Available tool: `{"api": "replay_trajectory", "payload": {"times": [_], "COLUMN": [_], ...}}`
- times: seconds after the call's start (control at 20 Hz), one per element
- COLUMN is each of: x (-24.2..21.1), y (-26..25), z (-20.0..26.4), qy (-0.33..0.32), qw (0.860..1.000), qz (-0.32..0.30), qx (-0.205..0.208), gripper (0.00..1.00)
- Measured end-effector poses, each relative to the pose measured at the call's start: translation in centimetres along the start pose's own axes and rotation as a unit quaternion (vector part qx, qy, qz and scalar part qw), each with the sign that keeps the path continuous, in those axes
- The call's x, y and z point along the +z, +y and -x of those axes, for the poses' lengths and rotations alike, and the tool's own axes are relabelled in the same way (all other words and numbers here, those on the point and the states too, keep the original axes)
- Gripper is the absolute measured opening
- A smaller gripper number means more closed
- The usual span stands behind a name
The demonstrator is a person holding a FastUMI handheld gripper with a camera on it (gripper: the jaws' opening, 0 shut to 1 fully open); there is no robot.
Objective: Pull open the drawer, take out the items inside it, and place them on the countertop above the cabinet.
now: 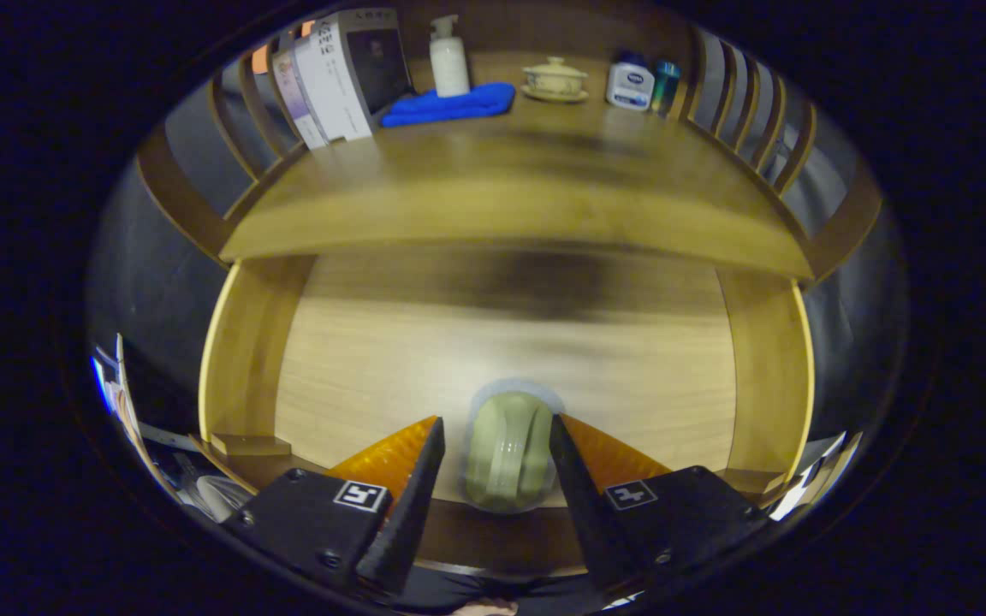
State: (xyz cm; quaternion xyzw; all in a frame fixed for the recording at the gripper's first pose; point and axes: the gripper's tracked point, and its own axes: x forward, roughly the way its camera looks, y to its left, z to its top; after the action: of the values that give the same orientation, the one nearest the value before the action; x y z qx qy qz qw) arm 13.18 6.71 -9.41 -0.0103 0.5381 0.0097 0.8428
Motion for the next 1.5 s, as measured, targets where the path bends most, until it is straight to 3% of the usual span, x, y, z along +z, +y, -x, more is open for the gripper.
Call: {"api": "replay_trajectory", "payload": {"times": [0.15,0.25,0.35,0.55,0.95,1.15,1.5], "x": [-1.2,-1.3,-1.9,-1.0,3.3,7.8,17.0], "y": [-0.4,-1.1,-0.9,-1.1,-1.5,-1.9,-2.5], "z": [-1.5,-2.1,-2.7,-2.3,5.2,9.5,9.3], "qy": [0.027,0.032,0.04,0.019,-0.039,-0.078,-0.107], "qw": [1.0,0.999,0.999,1.0,0.999,0.996,0.994], "qz": [-0.007,-0.004,-0.003,0.003,0.015,0.016,-0.015], "qx": [-0.012,-0.029,-0.021,-0.012,0.026,0.029,0.017], "gripper": [0.67,0.53,0.38,0.21,0.19,0.18,0.18]}}
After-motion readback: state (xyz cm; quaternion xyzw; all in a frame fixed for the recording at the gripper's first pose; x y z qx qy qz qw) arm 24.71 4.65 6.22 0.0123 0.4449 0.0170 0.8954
